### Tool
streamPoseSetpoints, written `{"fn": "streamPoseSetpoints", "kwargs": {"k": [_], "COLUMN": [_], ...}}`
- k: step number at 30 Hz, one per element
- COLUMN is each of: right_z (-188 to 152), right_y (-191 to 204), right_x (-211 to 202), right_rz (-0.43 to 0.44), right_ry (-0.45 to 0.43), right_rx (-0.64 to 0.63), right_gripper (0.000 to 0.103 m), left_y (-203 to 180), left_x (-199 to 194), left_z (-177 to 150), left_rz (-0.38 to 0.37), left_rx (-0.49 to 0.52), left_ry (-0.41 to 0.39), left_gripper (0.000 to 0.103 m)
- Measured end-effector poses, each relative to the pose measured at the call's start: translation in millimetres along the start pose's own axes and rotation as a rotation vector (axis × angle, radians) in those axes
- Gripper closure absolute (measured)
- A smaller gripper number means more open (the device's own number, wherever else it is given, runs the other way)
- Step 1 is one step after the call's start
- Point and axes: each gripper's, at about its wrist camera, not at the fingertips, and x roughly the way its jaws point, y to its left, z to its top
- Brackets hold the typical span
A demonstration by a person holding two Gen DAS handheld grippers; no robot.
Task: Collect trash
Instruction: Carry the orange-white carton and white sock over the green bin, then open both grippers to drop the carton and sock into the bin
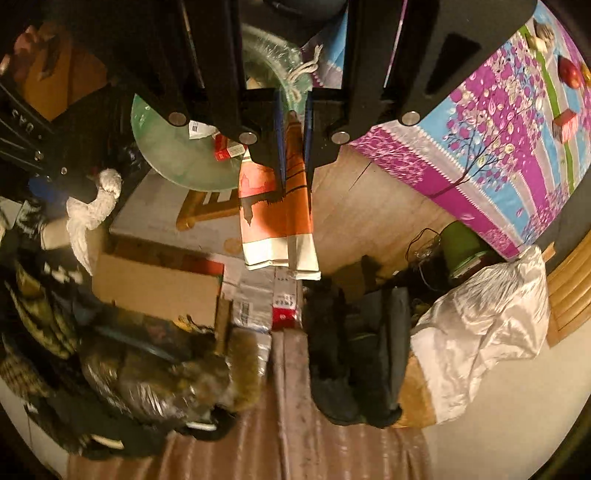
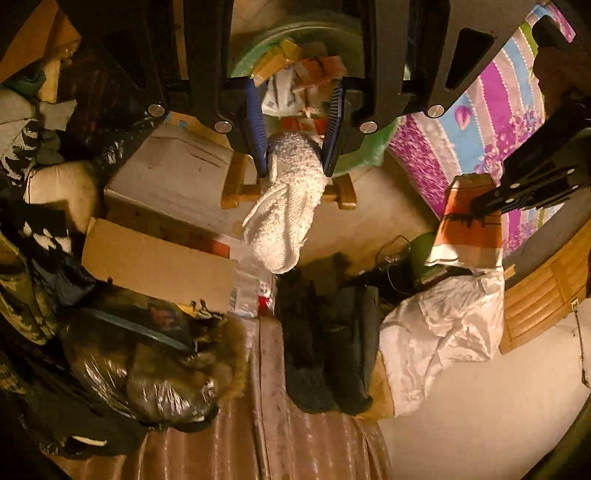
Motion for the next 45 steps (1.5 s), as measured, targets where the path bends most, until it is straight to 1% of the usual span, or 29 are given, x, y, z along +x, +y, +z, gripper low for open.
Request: {"fn": "streamPoseSetpoints", "kwargs": {"k": [4,9,20,23,28,29,31,32,33,34,35,36,41,45], "right_z": [-7,-13,-22,-23,-22,-22,-22,-22,-23,-24,-25,-26,-29,-30], "right_y": [-2,4,2,2,2,1,2,1,-1,-4,-7,-9,-17,-18], "right_x": [16,27,44,48,54,55,59,61,64,67,69,71,75,75], "right_rz": [-0.001,0.003,0.009,0.015,0.025,0.027,0.037,0.039,0.027,0.023,0.027,0.031,0.05,0.052], "right_ry": [0.044,0.077,0.12,0.129,0.144,0.146,0.152,0.152,0.154,0.158,0.162,0.166,0.167,0.167], "right_rx": [0.0,0.004,0.009,0.006,0.0,-0.001,-0.013,-0.012,-0.003,0.006,0.014,0.024,0.062,0.061], "right_gripper": [0.072,0.072,0.072,0.072,0.072,0.072,0.07,0.064,0.058,0.058,0.058,0.058,0.058,0.058], "left_y": [-15,-30,-33,-32,-30,-29,-27,-25,-24,-23,-22,-20,-14,-13], "left_x": [17,28,46,53,62,64,68,71,72,74,75,76,80,77], "left_z": [-1,-6,-14,-15,-17,-17,-17,-17,-18,-18,-19,-20,-23,-25], "left_rz": [-0.003,-0.006,0.0,-0.007,-0.047,-0.065,-0.118,-0.122,-0.126,-0.135,-0.126,-0.112,-0.097,-0.089], "left_rx": [0.04,0.08,0.098,0.1,0.085,0.078,0.054,0.038,0.03,0.025,0.023,0.021,-0.017,-0.011], "left_ry": [0.035,0.061,0.109,0.126,0.162,0.166,0.183,0.191,0.193,0.194,0.193,0.195,0.212,0.209], "left_gripper": [0.096,0.096,0.096,0.096,0.096,0.095,0.093,0.091,0.084,0.077,0.075,0.075,0.075,0.075]}}
